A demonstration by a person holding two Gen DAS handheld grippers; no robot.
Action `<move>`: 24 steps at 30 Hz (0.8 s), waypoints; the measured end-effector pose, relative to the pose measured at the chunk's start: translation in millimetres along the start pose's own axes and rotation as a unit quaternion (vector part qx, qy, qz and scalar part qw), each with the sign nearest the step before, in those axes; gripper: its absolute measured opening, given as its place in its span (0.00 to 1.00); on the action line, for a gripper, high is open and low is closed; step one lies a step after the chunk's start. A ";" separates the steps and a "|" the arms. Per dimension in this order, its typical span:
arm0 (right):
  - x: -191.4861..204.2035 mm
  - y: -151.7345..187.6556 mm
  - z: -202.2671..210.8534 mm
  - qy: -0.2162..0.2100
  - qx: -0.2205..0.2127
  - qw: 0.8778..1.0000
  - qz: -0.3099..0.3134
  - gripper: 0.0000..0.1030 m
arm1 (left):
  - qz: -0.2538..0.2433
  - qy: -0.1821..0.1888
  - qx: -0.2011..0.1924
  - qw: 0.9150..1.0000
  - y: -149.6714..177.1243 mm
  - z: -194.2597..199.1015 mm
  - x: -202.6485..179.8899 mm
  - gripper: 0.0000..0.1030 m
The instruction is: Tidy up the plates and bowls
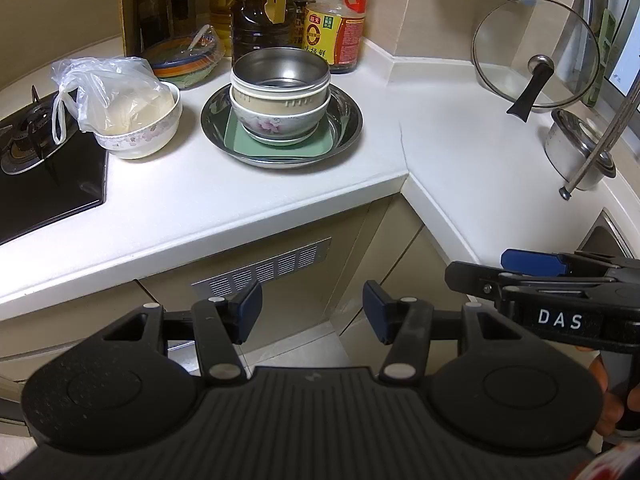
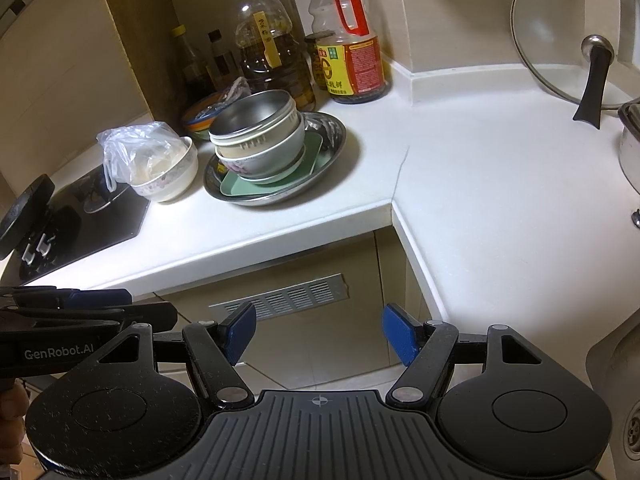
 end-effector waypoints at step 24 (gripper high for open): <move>7.7 -0.3 -3.3 0.005 -0.001 1.000 -0.003 0.68 | -0.004 0.002 -0.007 1.000 -0.4 2.0 2.4 0.51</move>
Point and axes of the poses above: each gripper's, at about its wrist camera, not at the fingertips, and z roughly against the way its jaws point, x to its left, y to its underside, the point moved 7 cm from there along -z, roughly the way its jaws point, and after that the axes turned 10 degrees about -z, right-handed, at the moved point
